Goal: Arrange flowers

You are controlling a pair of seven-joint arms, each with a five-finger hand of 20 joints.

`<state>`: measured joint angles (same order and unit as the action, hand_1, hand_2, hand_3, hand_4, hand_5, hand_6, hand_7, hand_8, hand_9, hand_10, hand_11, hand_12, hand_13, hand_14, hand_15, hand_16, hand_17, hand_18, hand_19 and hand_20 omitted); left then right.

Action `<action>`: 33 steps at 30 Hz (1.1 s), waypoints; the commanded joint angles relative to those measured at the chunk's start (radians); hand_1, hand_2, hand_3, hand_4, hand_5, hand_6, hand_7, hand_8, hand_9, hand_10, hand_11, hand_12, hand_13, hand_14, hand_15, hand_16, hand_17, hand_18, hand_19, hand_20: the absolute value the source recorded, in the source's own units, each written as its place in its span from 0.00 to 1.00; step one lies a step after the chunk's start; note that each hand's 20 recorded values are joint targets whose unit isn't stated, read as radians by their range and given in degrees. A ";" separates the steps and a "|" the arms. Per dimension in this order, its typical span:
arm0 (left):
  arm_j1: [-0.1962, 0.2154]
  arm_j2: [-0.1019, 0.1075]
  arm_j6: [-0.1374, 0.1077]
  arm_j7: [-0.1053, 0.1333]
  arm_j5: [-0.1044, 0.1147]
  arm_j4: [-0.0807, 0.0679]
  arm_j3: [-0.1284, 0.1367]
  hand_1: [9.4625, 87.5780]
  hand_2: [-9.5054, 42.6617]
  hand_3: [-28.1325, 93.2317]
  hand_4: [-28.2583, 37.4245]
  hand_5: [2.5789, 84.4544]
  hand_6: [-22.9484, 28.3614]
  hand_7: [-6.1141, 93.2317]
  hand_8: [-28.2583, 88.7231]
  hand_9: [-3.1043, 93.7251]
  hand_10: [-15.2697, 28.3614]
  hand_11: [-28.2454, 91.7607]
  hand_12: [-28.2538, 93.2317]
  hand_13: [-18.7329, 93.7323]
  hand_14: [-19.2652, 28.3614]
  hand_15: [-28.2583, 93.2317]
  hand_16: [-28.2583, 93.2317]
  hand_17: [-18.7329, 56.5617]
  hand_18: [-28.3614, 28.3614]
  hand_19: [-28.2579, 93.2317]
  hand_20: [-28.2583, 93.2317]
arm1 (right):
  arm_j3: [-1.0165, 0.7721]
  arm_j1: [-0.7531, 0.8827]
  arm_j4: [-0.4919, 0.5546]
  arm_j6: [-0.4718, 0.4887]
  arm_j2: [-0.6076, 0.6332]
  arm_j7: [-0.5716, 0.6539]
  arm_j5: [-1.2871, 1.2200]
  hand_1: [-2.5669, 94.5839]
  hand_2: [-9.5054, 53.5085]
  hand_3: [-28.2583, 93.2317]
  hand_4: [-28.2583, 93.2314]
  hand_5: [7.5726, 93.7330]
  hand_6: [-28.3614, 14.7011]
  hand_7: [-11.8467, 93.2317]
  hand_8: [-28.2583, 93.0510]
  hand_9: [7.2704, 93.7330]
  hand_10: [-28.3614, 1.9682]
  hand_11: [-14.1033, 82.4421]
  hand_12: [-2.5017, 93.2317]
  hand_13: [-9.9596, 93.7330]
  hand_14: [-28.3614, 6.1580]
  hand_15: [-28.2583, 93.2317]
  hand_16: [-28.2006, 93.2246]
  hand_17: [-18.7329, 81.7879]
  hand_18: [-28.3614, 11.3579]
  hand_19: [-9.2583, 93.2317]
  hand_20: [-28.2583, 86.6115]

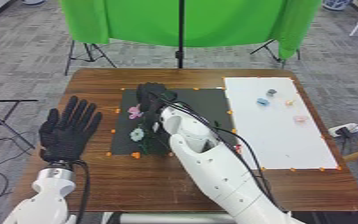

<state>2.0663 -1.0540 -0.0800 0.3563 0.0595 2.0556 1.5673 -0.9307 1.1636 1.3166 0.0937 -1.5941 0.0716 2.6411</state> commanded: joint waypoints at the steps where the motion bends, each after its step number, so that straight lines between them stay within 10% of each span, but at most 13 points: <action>1: 0.019 -0.006 0.016 -0.016 -0.002 -0.002 0.005 0.27 0.45 0.87 0.00 0.52 0.62 0.16 0.17 0.43 0.68 0.37 0.30 0.41 0.72 0.46 0.18 0.16 0.73 0.49 0.32 | 0.000 0.014 0.033 0.084 0.013 0.020 -0.006 0.58 0.00 0.86 0.00 0.66 0.66 0.33 0.13 0.71 0.50 0.34 0.22 0.69 0.57 0.63 0.50 0.48 0.17 0.94 0.59; 10: 0.035 -0.026 0.019 -0.028 -0.003 0.002 0.015 0.27 0.45 0.87 0.00 0.52 0.62 0.16 0.17 0.43 0.68 0.37 0.30 0.41 0.72 0.46 0.18 0.16 0.73 0.49 0.32 | -0.003 0.024 0.114 0.080 0.054 0.055 -0.072 0.54 0.00 0.89 0.00 0.59 0.64 0.30 0.11 0.63 0.50 0.32 0.18 0.66 0.52 0.66 0.47 0.47 0.17 0.94 0.59; 20: 0.105 -0.071 0.003 -0.037 -0.004 0.024 0.064 0.27 0.45 0.87 0.00 0.52 0.62 0.16 0.17 0.43 0.68 0.37 0.30 0.41 0.72 0.46 0.18 0.16 0.73 0.50 0.32 | -0.208 0.185 0.473 0.117 0.307 0.289 -0.286 0.47 0.00 0.93 0.00 0.47 0.56 0.27 0.12 0.50 0.42 0.28 0.16 0.60 0.41 0.70 0.36 0.46 0.13 0.93 0.56; 33: 0.146 -0.082 -0.006 -0.002 0.002 0.041 0.087 0.27 0.45 0.87 0.00 0.52 0.62 0.16 0.16 0.43 0.68 0.37 0.30 0.41 0.72 0.46 0.18 0.16 0.73 0.49 0.32 | -0.551 0.473 0.600 0.167 0.555 0.450 -0.307 0.44 0.00 0.93 0.00 0.44 0.54 0.25 0.13 0.41 0.38 0.26 0.16 0.44 0.29 0.47 0.33 0.35 0.17 0.72 0.46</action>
<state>2.1948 -1.1223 -0.0740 0.3445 0.0596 2.0975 1.6547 -1.3423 1.4754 1.9053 0.2509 -1.1578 0.4724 2.3038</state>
